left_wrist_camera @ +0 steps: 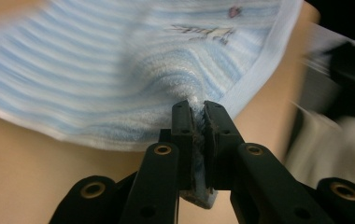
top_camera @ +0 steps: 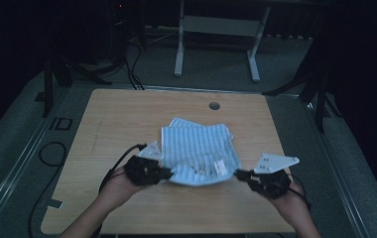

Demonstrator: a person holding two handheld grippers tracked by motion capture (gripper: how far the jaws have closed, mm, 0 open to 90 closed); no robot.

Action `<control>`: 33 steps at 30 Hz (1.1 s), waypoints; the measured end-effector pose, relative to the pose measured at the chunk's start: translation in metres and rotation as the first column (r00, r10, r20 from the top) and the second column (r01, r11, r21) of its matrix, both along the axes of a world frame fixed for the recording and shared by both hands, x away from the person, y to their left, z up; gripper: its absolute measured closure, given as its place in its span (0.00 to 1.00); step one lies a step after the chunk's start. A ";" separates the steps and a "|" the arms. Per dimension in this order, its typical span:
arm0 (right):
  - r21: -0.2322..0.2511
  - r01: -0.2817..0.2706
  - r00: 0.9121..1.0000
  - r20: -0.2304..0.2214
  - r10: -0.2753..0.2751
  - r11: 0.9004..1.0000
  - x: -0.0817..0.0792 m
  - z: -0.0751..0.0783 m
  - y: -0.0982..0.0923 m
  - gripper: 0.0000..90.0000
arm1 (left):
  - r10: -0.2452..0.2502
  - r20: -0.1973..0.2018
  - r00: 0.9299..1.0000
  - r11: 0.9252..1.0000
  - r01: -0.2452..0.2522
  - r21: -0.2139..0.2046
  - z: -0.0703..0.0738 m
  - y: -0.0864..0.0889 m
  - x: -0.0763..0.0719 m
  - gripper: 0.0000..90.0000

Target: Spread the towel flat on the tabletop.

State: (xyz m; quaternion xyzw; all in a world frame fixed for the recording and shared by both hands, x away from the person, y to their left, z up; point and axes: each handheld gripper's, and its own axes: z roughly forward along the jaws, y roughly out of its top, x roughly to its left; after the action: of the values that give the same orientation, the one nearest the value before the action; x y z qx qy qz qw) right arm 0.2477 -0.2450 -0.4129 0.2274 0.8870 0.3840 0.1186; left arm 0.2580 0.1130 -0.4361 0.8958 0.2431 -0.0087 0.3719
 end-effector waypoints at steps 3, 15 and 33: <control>-0.042 -0.039 0.995 -0.098 0.035 0.998 -0.023 -0.032 0.003 0.85 | -0.051 -0.047 0.998 0.999 0.051 0.012 -0.016 0.001 -0.013 0.79; -0.111 0.199 0.969 -0.123 -0.213 0.974 0.074 -0.066 -0.032 0.76 | -0.056 -0.056 0.997 0.998 0.058 0.035 -0.057 -0.034 0.004 0.67; -0.318 0.243 0.913 -0.244 -0.327 0.916 0.209 -0.108 0.007 0.77 | -0.090 -0.110 0.990 0.991 0.100 0.086 -0.098 -0.066 0.017 0.66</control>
State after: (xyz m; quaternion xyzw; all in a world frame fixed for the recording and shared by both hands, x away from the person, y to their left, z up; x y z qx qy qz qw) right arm 0.4564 -0.2377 -0.5211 0.3908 0.8968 0.1944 0.0724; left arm 0.2751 0.0472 -0.5336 0.9207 0.2197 -0.0630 0.3164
